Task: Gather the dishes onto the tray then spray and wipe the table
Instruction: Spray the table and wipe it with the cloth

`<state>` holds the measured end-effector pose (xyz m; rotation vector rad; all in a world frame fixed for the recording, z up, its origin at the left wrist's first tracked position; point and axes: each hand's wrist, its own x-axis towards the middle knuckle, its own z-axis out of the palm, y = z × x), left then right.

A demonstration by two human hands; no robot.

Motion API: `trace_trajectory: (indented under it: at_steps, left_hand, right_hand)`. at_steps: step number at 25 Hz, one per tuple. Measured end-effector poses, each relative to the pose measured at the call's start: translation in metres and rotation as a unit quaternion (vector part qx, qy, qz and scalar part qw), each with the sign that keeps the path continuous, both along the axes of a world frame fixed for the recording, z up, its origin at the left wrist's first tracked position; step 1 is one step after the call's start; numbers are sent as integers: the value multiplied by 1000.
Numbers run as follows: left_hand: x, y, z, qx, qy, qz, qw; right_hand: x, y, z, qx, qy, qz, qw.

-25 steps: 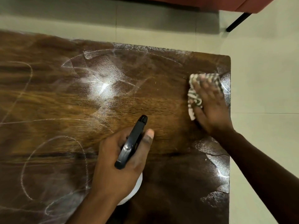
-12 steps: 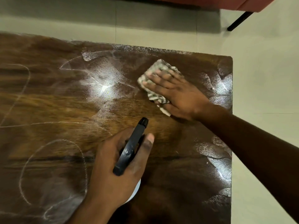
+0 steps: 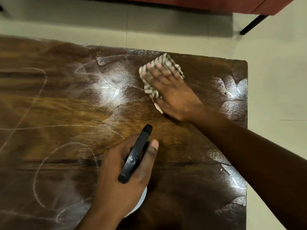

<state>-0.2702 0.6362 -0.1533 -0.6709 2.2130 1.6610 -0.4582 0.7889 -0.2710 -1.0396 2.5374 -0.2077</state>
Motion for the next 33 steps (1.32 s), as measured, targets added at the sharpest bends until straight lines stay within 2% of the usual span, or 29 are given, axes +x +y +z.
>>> trace_trajectory:
  at_steps: [1,2,3,5,7,9,10,12,15,17,18,19,20,21,23,24,25,27,29,31,32,33]
  left_hand:
    - [-1,-1,1,4,-7,6,1000]
    - [-1,-3,2,11,-15,17,1000]
    - [-1,-5,2,16,-21,29,999]
    - [1,-11,0,17,-23,49,998]
    - [4,-18,-3,25,-18,56,998]
    - [7,-24,-4,28,-14,51,998]
    - [9,-26,-4,32,-14,50,998]
    - [12,-29,-2,40,-11,64,997]
    - [15,-35,3,39,-20,88,995]
    - [15,-41,5,38,-32,102,994]
    - [14,-44,5,38,-28,103,994]
    - [14,-47,5,38,-18,101,994]
    - [14,-51,5,37,-10,100,994]
    - [15,-55,5,37,-4,102,994]
    - [16,-64,1,44,1,107,993]
    - [16,-67,0,45,3,108,993]
    - [17,-70,-2,41,4,109,993]
    - [16,-75,-2,29,8,109,994]
    - [15,-79,-1,31,18,108,994]
    - [12,-83,-1,28,22,95,995]
    - [11,-84,-1,22,22,88,996]
    - [9,-86,-2,20,21,85,996]
  right_hand:
    - [-1,10,1,2,-5,51,999]
    - [-4,23,1,4,-4,53,999]
    - [-6,37,-1,8,5,8,1000]
    - [-6,62,-5,8,48,-182,982]
    - [-10,66,-5,-6,50,-376,925]
    - [-17,44,-1,-35,13,-475,879]
    - [-19,30,1,-48,2,-474,879]
    - [-12,-4,3,-54,1,-382,923]
    - [12,-53,2,-31,-37,-108,993]
    - [18,-68,4,-1,-37,97,995]
    - [13,-66,6,6,-20,154,988]
    - [6,-60,5,11,0,155,988]
    - [-2,-52,2,12,18,98,995]
    - [-10,-44,1,10,34,-7,999]
    - [-21,-43,-1,10,33,-243,969]
    - [-22,-53,-1,15,24,-312,950]
    - [-21,-68,-1,17,14,-333,943]
    - [-14,-97,2,5,7,-253,967]
    - [-7,-102,4,-1,4,-76,997]
    - [-11,-78,4,11,-2,40,999]
    - [-13,-61,2,9,4,30,1000]
    - [-13,-41,-1,4,16,-28,999]
